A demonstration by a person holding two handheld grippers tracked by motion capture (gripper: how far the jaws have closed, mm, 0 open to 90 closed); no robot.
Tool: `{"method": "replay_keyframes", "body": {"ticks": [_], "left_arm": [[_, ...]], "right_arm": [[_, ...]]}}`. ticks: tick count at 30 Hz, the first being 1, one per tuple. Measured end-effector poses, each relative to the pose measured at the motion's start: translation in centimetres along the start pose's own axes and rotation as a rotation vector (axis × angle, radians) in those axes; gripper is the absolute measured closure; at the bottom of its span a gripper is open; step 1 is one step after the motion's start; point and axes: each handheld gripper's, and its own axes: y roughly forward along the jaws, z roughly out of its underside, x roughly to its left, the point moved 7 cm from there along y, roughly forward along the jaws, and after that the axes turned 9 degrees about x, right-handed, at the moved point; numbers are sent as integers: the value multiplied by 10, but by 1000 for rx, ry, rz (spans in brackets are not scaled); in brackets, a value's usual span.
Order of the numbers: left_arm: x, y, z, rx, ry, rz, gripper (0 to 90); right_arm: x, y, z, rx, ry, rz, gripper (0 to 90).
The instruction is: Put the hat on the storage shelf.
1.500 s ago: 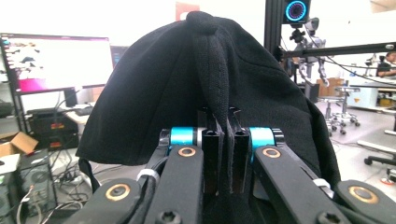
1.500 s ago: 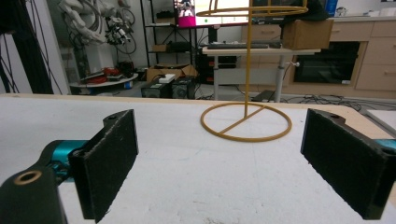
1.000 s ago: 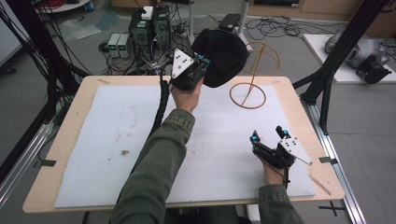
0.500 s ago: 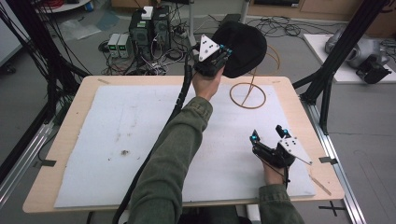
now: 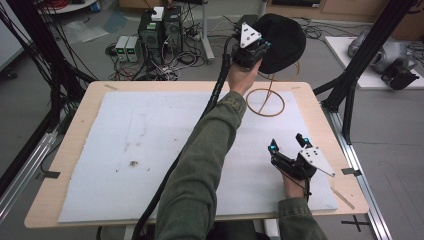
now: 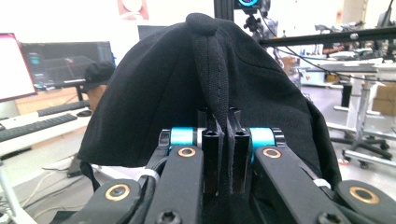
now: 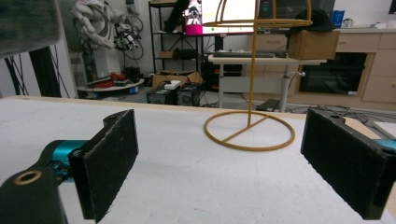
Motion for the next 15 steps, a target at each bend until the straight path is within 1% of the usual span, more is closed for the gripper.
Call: {"method": "replay_keyframes", "body": {"ticks": [1,4,5,6,9,10,11,12,13,15], "left_arm": [[-2,3,0,-1,2,4,873],[-6,10,1,5,1,10,873],[-6,11,2,14,6,2,873],[-6,13,3,22,8,-9,873],[-2,16,5,36,-13,-3,874],[2,18,7,51,-24,-4,874],[2,18,7,51,-24,-4,874],[4,19,8,64,-30,-7,874],[7,20,10,77,-38,0,875],[9,23,12,105,-36,11,874]], "right_arm": [[1,0,0,-4,-14,-3,103],[2,0,0,1,-14,-8,102],[2,0,0,1,-14,-9,102],[3,0,0,1,-14,-11,102],[3,0,0,0,-18,-12,102],[4,1,0,2,-30,-12,102],[4,1,0,2,-30,-12,102],[4,1,1,4,-36,-12,102],[5,2,1,3,-43,-13,102],[6,2,1,7,-44,-18,102]]}}
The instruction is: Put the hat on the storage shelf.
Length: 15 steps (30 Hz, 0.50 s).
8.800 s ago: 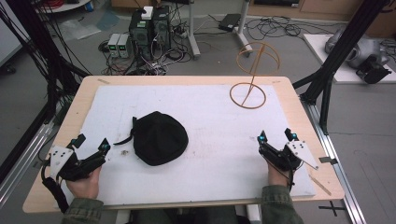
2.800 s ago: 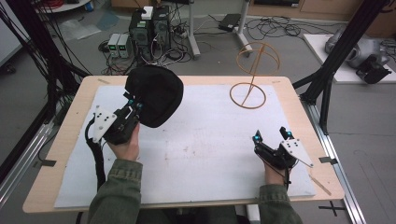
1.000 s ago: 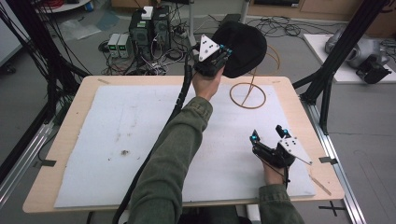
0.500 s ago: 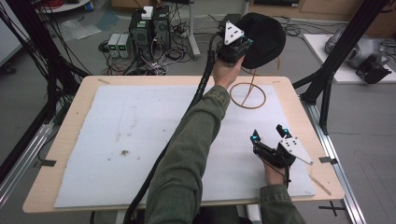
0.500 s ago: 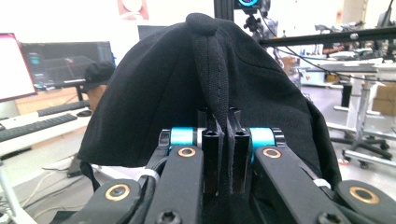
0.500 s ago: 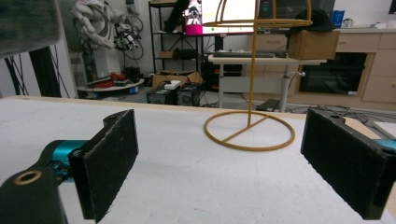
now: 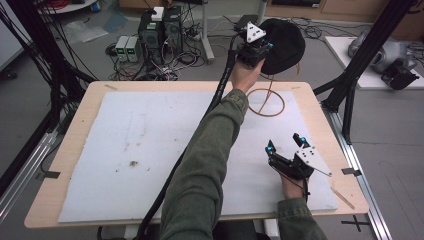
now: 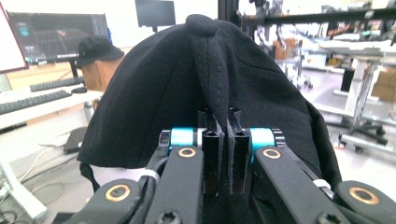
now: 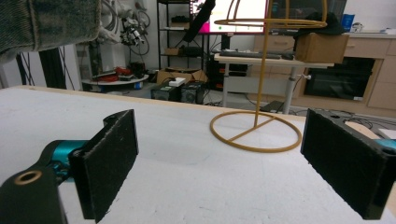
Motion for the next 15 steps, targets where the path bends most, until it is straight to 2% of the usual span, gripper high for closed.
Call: {"method": "replay_keyframes", "body": {"ticks": [6,8,12,15], "left_arm": [[-5,14,-9,48,24,54,874],[-9,24,-10,96,58,60,874],[-12,28,-8,103,49,66,874],[-12,33,0,149,54,60,873]], "right_arm": [[3,3,0,-1,-10,-11,102],[3,3,0,-2,-9,-12,102],[3,3,-1,-4,-12,-15,102],[3,2,0,-2,-13,-19,102]]}}
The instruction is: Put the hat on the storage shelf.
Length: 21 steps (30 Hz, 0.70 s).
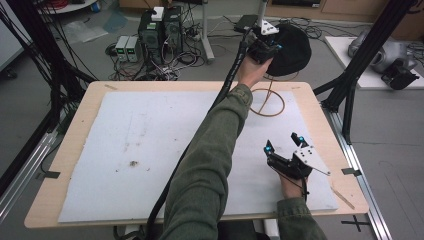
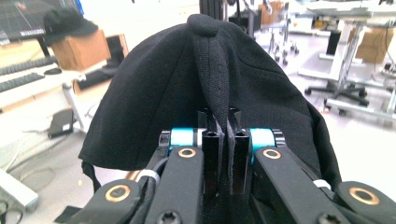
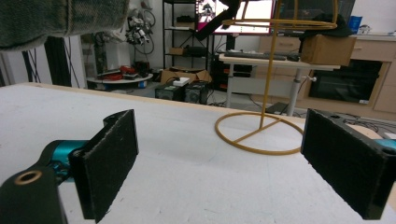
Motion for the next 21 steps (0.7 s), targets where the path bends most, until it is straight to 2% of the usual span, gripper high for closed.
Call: {"method": "replay_keyframes", "body": {"ticks": [2,5,9,15,18,21], "left_arm": [[1,3,5,23,-2,2,873],[-1,3,6,31,-7,10,872],[-2,4,8,49,0,9,871],[-2,3,12,62,-19,10,864],[-2,2,12,62,-19,5,840],[-1,2,13,59,-37,7,822]], "right_arm": [[1,-1,0,1,3,-4,102],[3,-3,-3,-30,-62,16,103],[4,-3,-3,-23,-53,4,103],[1,-3,-3,-23,-30,6,103],[1,-2,0,1,-21,-2,103],[1,-2,0,-1,-18,-1,103]]}}
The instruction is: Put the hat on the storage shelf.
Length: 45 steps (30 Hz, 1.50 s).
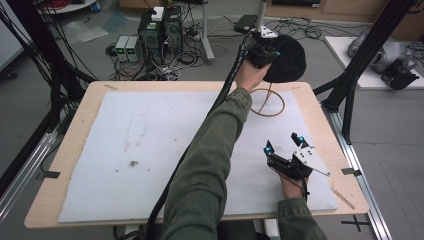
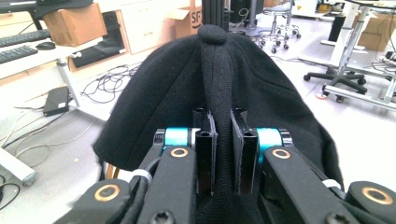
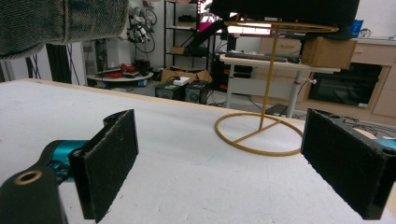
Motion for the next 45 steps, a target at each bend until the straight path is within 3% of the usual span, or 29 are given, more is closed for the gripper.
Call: {"method": "replay_keyframes", "body": {"ticks": [8,12,13,16,24,28,33,45], "left_arm": [[2,0,1,-9,-11,-6,782],[6,-1,3,-3,-44,-2,708],[7,-1,3,0,-44,-7,644],[10,-1,4,2,-58,-20,561],[13,-3,6,15,-65,-38,439],[13,-6,4,7,-69,-39,417],[14,-10,2,-10,-66,-44,318],[17,-32,-3,-39,-56,-31,265]], "right_arm": [[-1,-1,0,-1,7,4,103],[-3,-2,-1,-10,7,1,103],[-2,-3,-1,-10,20,-4,103],[-3,-3,-2,-17,14,-10,103],[-1,-3,-1,-14,22,-16,102],[-2,-4,-2,-24,17,-11,102],[-3,-5,-2,-23,19,-6,102],[-3,-6,-2,-20,34,-12,102]]}}
